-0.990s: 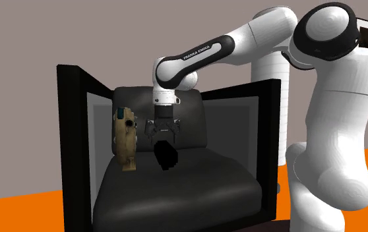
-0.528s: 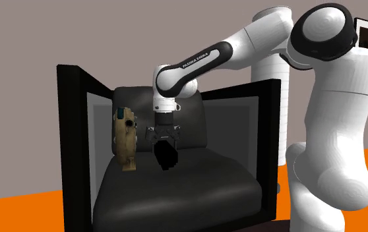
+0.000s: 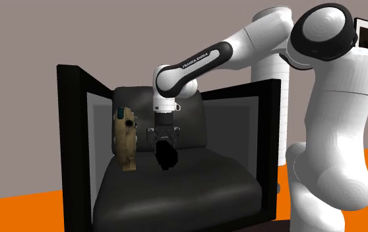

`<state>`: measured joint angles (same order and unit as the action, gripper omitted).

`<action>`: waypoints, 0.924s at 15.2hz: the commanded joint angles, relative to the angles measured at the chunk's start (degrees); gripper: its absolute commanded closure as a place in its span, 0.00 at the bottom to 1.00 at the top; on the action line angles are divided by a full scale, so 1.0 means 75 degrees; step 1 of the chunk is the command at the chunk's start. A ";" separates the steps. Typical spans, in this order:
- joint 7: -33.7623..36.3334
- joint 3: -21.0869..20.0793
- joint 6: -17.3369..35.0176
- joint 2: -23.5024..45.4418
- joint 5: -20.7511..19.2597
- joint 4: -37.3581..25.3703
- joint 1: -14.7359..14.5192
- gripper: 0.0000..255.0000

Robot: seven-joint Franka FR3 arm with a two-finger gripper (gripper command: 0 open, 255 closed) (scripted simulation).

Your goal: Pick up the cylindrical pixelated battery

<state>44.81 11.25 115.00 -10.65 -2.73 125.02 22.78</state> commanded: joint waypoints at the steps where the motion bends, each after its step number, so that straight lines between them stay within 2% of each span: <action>1: -0.0001 0.0000 0.0003 0.0010 0.0002 0.0004 -0.0001 1.00; 14: 0.0011 -0.0042 -0.1233 -0.0208 -0.0012 -0.1016 -0.0014 1.00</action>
<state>44.86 10.98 106.55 -12.13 -2.82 118.14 22.70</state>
